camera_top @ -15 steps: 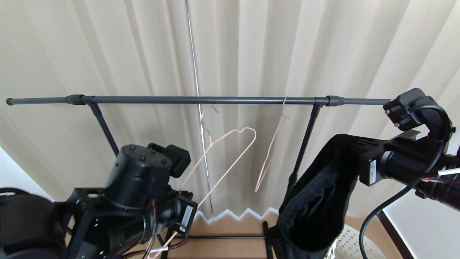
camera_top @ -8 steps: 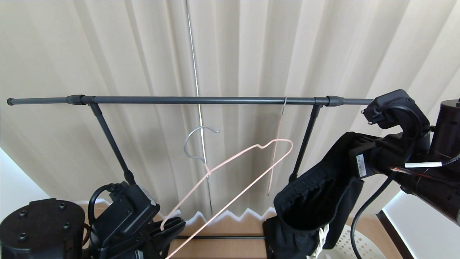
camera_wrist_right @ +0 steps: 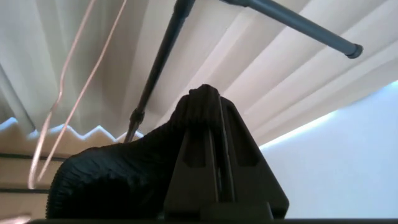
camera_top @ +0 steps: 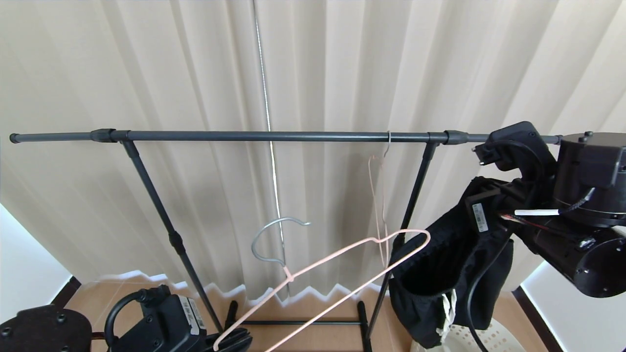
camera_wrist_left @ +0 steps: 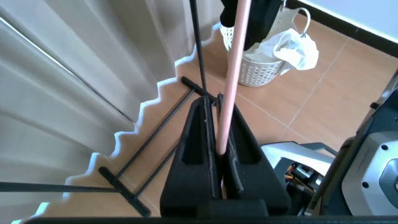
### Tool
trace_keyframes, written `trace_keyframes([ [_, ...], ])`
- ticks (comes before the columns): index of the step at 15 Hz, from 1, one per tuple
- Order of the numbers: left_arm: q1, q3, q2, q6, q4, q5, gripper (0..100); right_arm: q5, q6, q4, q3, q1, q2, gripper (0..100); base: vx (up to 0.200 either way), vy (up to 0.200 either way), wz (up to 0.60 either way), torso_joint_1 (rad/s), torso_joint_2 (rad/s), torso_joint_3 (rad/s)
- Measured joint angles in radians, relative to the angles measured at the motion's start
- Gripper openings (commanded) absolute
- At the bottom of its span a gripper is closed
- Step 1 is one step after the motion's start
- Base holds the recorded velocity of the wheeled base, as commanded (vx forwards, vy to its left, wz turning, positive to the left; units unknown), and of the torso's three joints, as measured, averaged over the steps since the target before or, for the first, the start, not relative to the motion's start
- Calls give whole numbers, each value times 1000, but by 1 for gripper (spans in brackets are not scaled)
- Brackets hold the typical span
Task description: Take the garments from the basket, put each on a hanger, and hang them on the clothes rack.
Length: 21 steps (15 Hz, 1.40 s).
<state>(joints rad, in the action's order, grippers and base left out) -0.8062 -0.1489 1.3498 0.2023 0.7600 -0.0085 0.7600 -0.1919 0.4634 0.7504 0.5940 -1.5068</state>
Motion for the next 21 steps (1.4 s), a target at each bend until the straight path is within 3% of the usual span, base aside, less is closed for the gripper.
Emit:
trace_keyframes([
  [3,-16,-2,35,-2,34,1,0,3,2,4,0,30,-30,0,0,0,0,0,0,0],
  [8,-24,23,172,-14,259,10,0,19,2,2,-9,83,-38,0,0,0,0,0,0,0],
  [13,-23,13,240,-60,270,25,0,18,4,2,-14,146,-41,0,0,0,0,0,0,0],
  [15,-22,-2,260,-83,274,70,0,19,3,-6,-17,167,-32,0,0,0,0,0,0,0],
  [21,-26,-22,279,-98,283,87,0,17,12,-63,4,300,-41,0,0,0,0,0,0,0],
])
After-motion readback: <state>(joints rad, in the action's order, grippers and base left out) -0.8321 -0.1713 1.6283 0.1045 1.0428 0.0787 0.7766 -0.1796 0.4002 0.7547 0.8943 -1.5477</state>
